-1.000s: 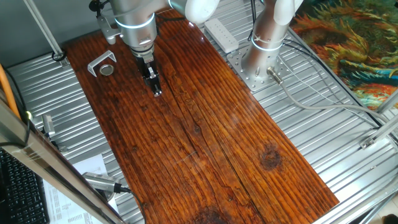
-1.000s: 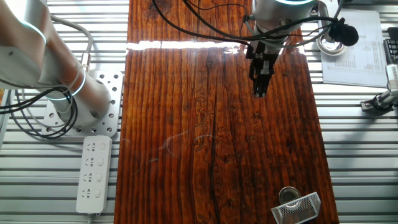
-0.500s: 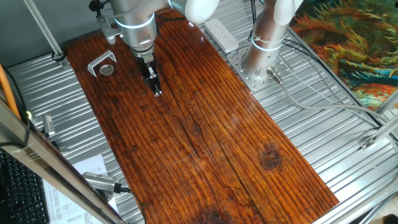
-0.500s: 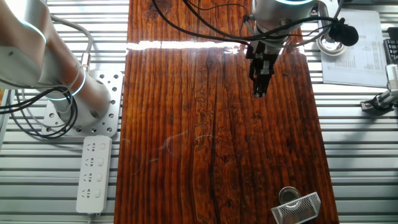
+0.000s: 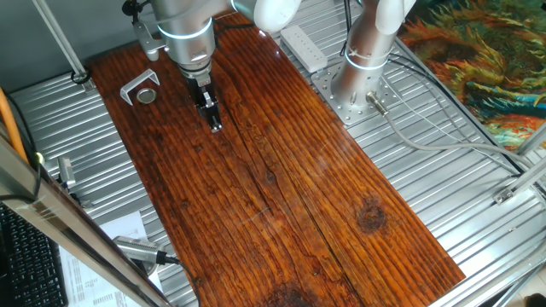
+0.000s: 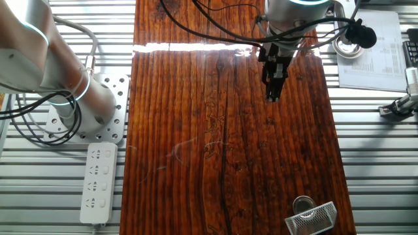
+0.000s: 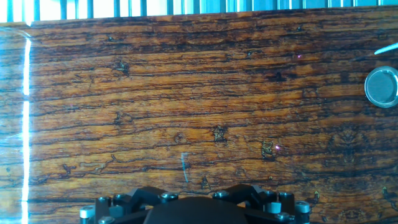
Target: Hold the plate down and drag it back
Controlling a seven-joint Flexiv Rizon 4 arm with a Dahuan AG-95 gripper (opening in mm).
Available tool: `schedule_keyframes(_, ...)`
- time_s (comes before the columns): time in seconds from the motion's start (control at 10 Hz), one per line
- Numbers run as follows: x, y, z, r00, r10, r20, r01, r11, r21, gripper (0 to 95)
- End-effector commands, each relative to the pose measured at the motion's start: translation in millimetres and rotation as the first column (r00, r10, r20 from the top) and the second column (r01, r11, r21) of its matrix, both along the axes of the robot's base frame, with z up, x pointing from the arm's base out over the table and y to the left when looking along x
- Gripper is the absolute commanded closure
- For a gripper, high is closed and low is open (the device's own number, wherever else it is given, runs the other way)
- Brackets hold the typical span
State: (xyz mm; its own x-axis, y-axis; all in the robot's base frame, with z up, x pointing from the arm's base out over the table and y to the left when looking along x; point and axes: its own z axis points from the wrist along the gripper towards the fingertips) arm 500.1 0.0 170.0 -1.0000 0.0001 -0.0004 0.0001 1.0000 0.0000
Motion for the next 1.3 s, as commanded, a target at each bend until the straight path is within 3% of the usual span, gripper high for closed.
schedule_keyframes(0.1, -0.1, 0.0, 0.0, 1.000, 0.000, 0.000, 0.000, 1.000, 0.000, 0.0)
schedule_keyframes(0.2, -0.3, -0.4, 0.4, 0.998, -0.021, 0.062, 0.021, 1.000, -0.005, 95.0)
schedule_keyframes(0.5, -0.4, -3.6, 5.0, 0.999, -0.021, 0.025, 0.022, 1.000, -0.001, 95.0)
schedule_keyframes(1.3, 0.5, -4.6, 6.4, 1.000, -0.017, -0.021, 0.017, 1.000, 0.000, 95.0)
